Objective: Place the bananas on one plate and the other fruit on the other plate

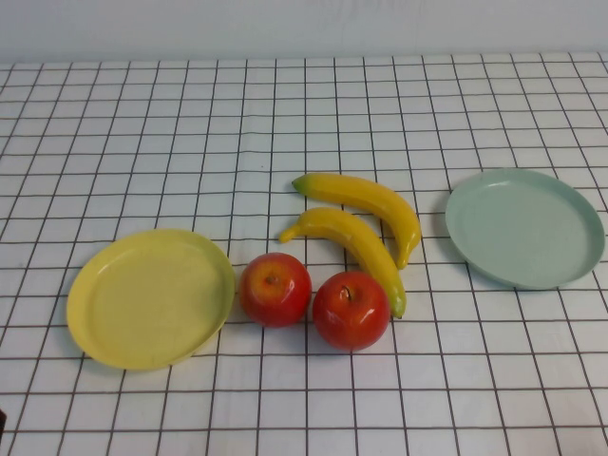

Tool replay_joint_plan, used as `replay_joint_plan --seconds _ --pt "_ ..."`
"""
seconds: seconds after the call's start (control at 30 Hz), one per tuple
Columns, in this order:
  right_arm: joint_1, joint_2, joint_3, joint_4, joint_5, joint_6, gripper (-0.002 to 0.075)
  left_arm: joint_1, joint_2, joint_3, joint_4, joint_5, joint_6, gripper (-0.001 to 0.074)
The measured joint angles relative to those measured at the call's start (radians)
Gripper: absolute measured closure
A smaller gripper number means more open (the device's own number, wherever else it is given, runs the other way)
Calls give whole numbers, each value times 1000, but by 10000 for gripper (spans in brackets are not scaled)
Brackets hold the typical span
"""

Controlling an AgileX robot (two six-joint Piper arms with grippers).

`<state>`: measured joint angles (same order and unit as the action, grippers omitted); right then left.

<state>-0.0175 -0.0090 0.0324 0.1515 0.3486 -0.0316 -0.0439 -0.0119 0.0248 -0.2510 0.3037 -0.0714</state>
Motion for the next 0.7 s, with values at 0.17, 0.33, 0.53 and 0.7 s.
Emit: replay_joint_plan --seconds 0.17,0.33,0.53,0.7 --pt "0 0 0 0 0 0 741 0 0 0 -347 -115 0 738" --pt "0 0 0 0 0 0 741 0 0 0 -589 -203 16 738" --pt "0 0 0 0 0 0 741 0 0 0 -619 -292 37 738" --pt "0 0 0 0 0 0 741 0 0 -3 -619 -157 88 738"
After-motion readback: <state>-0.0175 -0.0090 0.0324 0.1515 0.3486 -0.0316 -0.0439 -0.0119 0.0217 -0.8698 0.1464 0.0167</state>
